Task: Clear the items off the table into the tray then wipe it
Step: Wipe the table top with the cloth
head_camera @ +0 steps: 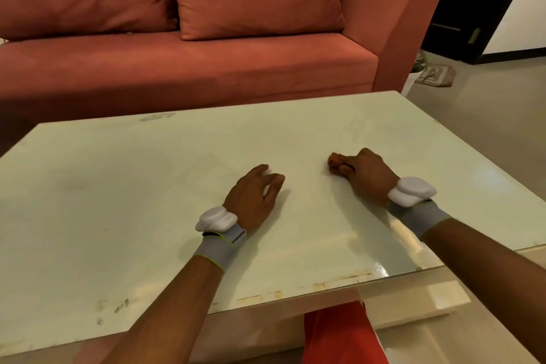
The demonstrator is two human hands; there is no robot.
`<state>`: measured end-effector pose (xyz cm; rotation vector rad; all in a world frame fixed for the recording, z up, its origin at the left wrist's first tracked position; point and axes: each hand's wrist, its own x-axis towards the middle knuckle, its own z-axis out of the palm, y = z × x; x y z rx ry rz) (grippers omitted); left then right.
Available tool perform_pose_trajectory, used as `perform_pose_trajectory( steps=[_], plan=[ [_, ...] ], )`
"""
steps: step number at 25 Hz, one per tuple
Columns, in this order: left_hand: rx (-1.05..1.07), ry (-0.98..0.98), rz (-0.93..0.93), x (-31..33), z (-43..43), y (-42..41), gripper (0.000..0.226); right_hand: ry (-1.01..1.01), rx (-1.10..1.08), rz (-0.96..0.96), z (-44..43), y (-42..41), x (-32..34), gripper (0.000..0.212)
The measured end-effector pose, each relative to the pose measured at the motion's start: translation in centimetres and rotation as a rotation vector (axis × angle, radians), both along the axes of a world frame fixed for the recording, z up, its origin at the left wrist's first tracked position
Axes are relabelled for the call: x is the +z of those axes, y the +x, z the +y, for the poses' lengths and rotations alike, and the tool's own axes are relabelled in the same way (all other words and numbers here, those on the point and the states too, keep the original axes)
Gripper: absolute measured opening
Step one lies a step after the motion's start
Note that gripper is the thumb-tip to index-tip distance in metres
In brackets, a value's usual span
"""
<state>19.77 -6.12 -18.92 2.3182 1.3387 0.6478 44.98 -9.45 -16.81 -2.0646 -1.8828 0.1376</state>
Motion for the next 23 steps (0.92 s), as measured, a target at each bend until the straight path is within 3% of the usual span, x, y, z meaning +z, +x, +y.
perform_pose_trajectory(
  steps=[2, 4, 7, 9, 12, 15, 18, 20, 23],
  plan=[
    [-0.004, 0.023, -0.016, -0.1, 0.4, 0.1, 0.033, 0.037, 0.004, 0.036, -2.4, -0.9, 0.0, 0.029],
    [0.003, 0.034, -0.040, 0.1, 1.2, 0.5, 0.030, 0.080, 0.143, 0.149, -3.8, -5.2, -0.1, 0.025],
    [0.037, 0.079, 0.070, 0.2, 3.0, 0.9, 0.032, 0.088, 0.275, 0.197, -1.9, -9.4, -0.5, 0.025],
    [0.055, 0.126, 0.187, 0.6, 4.4, 0.8, 0.034, 0.084, 0.235, 0.108, 1.7, -6.9, -0.8, 0.028],
    [0.051, 0.230, 0.280, 0.3, 5.5, 0.7, 0.035, -0.010, -0.063, 0.004, 3.9, 0.1, -0.9, 0.030],
    [0.057, 0.180, 0.201, -0.6, 5.8, 0.8, 0.038, -0.012, -0.070, 0.026, 0.7, 0.8, -0.6, 0.030],
    [0.010, 0.141, 0.136, -0.5, 6.1, 0.8, 0.048, 0.032, 0.251, 0.140, 0.2, -6.7, -0.7, 0.021],
    [0.008, 0.095, -0.013, -0.2, 6.1, 0.5, 0.052, 0.033, 0.410, 0.130, 3.1, -10.1, -1.8, 0.021],
    [0.055, 0.079, -0.099, 0.0, 6.1, 0.2, 0.048, 0.028, 0.292, 0.041, 8.7, -6.8, -1.9, 0.025]
  ],
)
